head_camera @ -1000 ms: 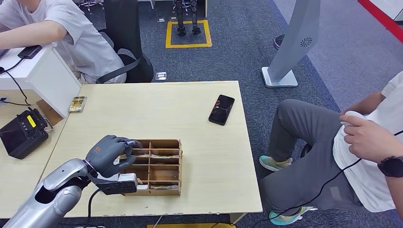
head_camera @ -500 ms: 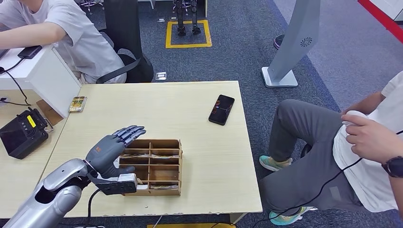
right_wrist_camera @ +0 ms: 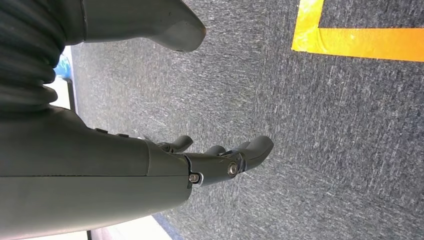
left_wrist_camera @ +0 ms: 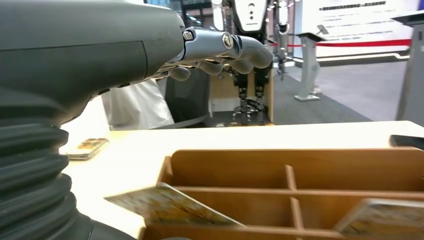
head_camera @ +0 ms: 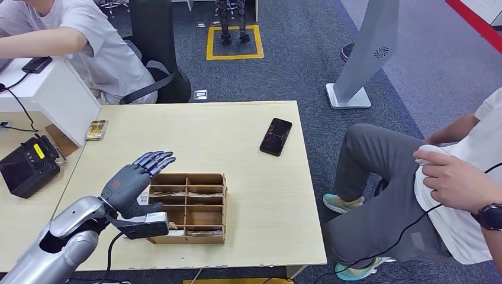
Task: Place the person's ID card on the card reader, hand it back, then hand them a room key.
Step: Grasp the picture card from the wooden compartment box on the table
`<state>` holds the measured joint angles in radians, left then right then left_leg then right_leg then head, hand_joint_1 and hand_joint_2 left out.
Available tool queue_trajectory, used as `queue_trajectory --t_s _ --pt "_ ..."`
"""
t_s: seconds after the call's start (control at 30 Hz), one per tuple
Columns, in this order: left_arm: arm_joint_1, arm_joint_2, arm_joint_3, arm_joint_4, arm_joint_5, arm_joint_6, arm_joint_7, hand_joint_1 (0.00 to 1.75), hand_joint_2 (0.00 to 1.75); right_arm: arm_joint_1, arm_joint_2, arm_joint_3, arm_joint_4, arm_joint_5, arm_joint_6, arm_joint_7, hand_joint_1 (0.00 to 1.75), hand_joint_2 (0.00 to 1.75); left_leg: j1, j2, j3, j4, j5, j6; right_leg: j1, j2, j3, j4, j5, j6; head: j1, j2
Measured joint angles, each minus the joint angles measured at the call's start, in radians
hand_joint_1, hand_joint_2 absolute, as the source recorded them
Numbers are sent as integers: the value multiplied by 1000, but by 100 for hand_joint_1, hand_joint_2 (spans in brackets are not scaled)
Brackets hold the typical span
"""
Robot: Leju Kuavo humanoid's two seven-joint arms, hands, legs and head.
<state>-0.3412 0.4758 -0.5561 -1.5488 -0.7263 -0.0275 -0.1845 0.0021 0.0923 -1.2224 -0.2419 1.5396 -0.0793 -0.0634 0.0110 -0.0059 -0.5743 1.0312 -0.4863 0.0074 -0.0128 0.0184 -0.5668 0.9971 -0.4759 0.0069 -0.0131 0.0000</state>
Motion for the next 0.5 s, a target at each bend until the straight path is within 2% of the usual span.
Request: queue_trajectory --t_s 0.5 --pt "0 3 31 5 -35 18 9 0 175 0 0 0 0 0 -3 -1 0 175 0 0 0 0 0 0 0 0 0 0 0 0 0 0"
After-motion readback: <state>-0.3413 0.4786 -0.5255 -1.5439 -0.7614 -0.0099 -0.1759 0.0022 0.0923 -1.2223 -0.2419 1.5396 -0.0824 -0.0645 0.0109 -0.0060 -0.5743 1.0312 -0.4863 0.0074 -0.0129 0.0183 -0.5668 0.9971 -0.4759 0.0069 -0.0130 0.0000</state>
